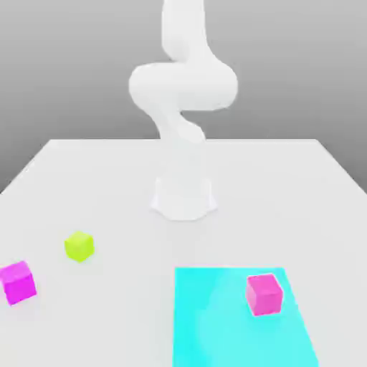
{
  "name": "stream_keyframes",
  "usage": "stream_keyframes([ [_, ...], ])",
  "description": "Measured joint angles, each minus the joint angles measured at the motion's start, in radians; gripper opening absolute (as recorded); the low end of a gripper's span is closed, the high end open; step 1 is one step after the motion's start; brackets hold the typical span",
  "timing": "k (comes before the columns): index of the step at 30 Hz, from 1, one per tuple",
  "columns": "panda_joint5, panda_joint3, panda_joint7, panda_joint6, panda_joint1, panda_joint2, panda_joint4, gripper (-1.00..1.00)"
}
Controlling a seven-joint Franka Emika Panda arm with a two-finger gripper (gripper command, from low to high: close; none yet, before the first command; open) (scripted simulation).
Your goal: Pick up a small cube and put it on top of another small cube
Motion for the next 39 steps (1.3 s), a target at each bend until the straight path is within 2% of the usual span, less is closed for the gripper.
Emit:
stream_keyframes([
  [13,-0.067,0.045,0.471,0.207,-0.318,0.256,-0.231,0.00],
  [26,-0.094,0.019,0.904,0.414,-0.610,0.503,-0.460,0.00],
  [31,-0.080,-0.015,1.051,0.494,-0.697,0.593,-0.549,0.00],
  [35,-0.029,-0.049,1.141,0.558,-0.746,0.660,-0.620,0.00],
  [39,-0.003,-0.059,1.173,0.603,-0.756,0.716,-0.628,0.00],
])
